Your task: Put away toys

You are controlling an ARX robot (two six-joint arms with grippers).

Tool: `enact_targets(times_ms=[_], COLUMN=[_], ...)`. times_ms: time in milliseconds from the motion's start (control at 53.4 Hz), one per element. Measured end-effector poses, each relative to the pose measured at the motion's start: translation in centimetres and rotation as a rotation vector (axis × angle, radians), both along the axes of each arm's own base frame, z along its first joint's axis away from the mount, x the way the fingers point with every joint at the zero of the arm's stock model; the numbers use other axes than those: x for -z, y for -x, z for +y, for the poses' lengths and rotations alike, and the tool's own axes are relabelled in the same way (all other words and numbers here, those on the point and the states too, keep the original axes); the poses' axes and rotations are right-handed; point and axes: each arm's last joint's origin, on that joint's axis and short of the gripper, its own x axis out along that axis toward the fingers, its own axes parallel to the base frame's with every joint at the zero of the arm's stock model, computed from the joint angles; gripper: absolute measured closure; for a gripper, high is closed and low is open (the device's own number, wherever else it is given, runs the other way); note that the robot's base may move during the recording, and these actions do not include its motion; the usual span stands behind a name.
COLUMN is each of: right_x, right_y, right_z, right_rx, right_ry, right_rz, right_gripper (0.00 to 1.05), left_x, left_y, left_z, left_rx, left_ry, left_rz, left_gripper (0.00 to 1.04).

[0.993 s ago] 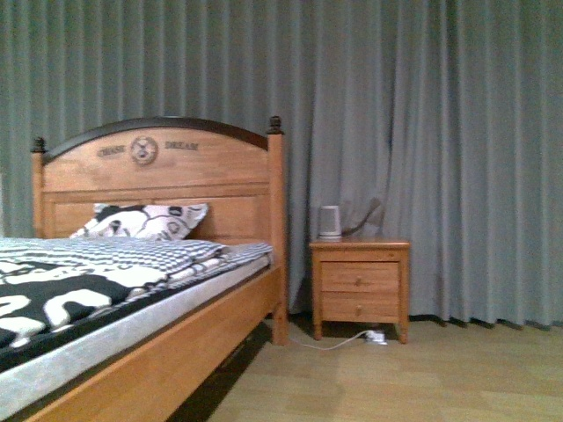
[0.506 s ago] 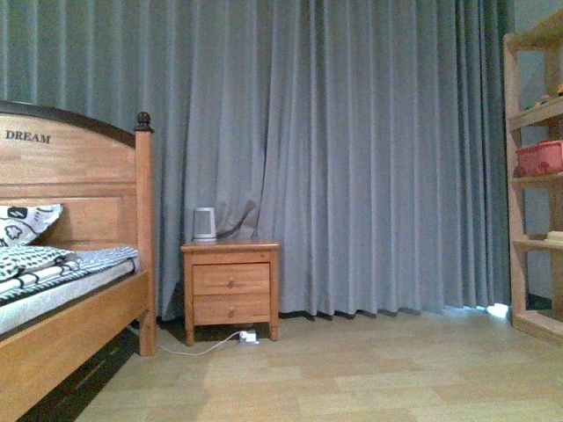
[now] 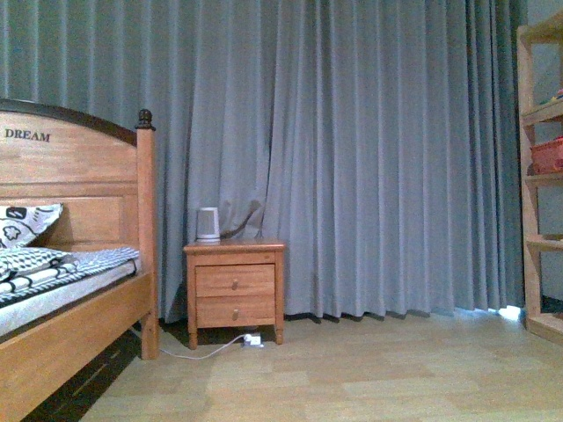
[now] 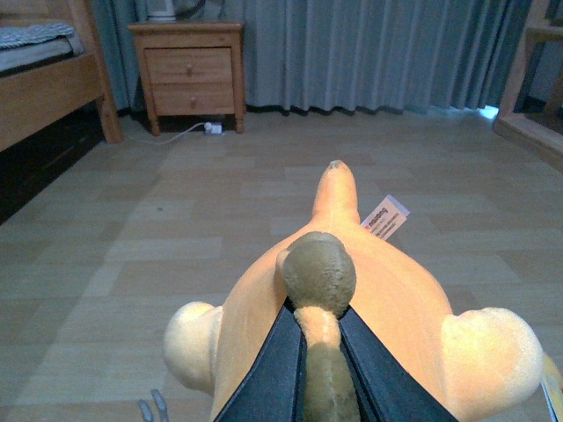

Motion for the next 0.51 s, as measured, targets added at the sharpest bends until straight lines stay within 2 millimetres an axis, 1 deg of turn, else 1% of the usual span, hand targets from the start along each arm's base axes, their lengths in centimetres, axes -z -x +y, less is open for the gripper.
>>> enact_targets(times_ms=[506], right_x=[0.0], right_y=[0.0], right_z=[0.01], right_rx=[-0.004], right_ry=[0.0], right_rz=[0.0], right_gripper=[0.99], left_x=[0.0], left_y=[0.0], left_z=[0.0], left_rx=[0.0], left_ry=[0.0], left_rz=[0.0], left_gripper=[0.06])
